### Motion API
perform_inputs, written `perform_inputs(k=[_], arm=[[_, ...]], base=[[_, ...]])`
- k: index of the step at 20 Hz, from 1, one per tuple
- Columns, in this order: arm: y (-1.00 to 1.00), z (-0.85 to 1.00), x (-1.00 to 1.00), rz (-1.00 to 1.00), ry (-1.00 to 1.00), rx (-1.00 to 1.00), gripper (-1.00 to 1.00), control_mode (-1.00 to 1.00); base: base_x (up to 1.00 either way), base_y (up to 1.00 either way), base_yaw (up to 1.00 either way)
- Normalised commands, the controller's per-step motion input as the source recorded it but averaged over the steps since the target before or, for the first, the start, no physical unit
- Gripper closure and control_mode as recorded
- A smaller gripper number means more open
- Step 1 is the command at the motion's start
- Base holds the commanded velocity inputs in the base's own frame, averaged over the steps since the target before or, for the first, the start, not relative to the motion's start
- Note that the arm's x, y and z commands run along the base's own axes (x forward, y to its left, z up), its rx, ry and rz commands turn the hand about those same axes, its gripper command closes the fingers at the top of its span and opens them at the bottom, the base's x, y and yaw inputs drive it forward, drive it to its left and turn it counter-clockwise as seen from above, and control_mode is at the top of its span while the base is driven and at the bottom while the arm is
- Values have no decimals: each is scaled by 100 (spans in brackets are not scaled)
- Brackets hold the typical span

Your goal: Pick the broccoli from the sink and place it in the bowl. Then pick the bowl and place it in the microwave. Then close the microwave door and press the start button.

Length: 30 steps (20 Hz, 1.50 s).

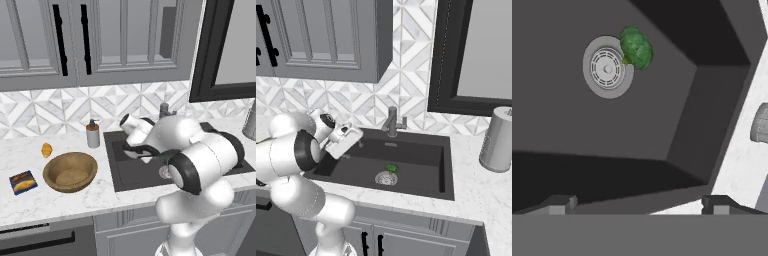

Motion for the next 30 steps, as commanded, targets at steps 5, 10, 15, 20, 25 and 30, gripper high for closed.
perform_inputs(k=[5,10,15,20,25,30], arm=[[-36,-54,43,3,1,-4,-100,-100],[-43,-31,61,0,2,-1,-100,-100],[-15,-72,39,0,3,-7,-100,-100],[-27,-52,18,0,0,-7,-100,-100],[-33,-24,42,0,0,-2,-100,-100],[-29,-43,23,0,0,-6,-100,-100]], base=[[0,0,0],[0,0,0],[0,0,0],[0,0,0],[0,0,0],[0,0,0]])
